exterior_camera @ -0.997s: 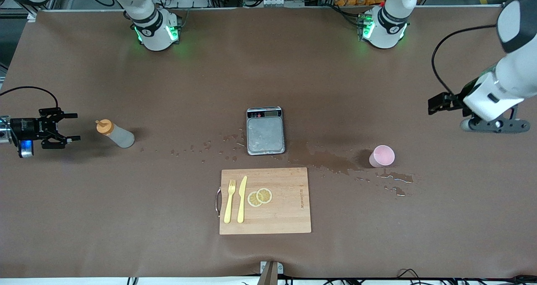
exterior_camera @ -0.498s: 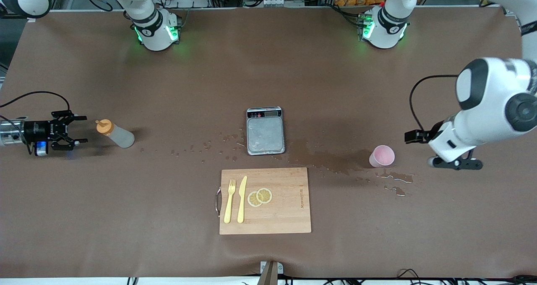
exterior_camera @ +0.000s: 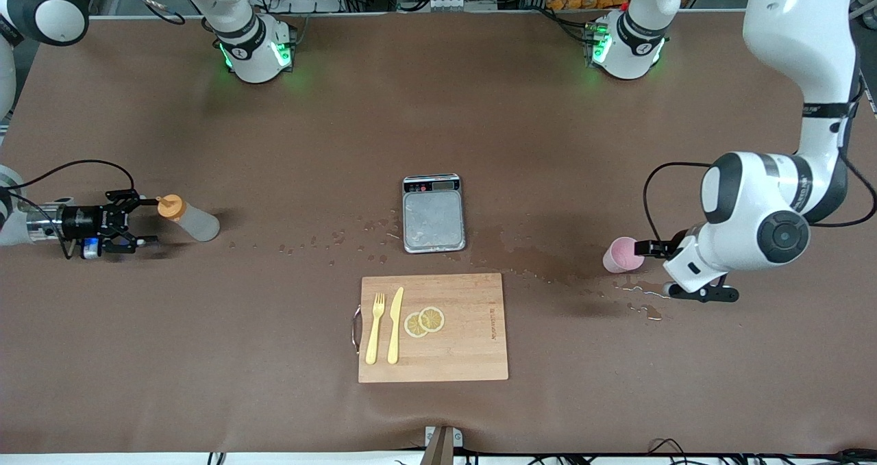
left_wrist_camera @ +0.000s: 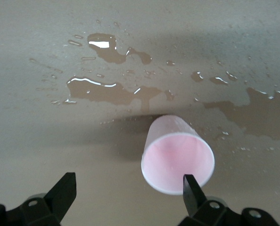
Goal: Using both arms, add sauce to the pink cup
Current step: 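Grasp the bottle with the right gripper while the left gripper grasps the cup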
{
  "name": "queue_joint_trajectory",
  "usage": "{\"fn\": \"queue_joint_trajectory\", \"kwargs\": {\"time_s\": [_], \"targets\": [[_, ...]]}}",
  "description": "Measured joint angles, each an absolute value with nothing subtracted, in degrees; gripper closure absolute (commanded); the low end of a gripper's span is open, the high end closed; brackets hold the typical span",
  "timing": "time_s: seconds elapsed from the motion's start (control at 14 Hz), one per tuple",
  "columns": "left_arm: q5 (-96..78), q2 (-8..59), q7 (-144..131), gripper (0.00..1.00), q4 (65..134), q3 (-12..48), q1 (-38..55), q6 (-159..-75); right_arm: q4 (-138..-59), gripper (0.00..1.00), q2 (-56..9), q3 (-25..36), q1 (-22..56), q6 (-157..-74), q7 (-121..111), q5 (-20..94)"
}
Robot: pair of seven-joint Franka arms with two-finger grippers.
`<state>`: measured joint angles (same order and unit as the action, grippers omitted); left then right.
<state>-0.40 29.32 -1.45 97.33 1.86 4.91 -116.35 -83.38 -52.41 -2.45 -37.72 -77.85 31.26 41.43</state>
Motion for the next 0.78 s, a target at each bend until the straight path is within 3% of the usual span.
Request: {"fn": "queue_joint_trajectory", "kwargs": {"time_s": [0.36, 0.5, 0.57, 0.78], "targets": [[-0.40, 32.78, -1.45, 0.00, 99.77, 1.96, 5.20, -119.74, -83.36, 0.00, -54.40, -2.83, -37.51, -77.94, 31.14, 43.85], [-0.40, 34.37, -1.45, 0.73, 99.78, 1.99, 5.53, -120.25, -83.36, 0.00, -54.69, -2.95, -37.41, -77.89, 30.66, 43.86], [-0.40, 34.80, -1.45, 0.99, 99.78, 1.99, 5.71, -120.32, -83.38, 0.00, -54.83, -2.99, -37.37, -77.80, 30.10, 43.86], [-0.40, 34.98, -1.45, 1.00, 99.69, 2.00, 6.32, -120.39, -83.38, 0.00, -55.26, -3.04, -37.26, -77.42, 28.91, 43.86]]}}
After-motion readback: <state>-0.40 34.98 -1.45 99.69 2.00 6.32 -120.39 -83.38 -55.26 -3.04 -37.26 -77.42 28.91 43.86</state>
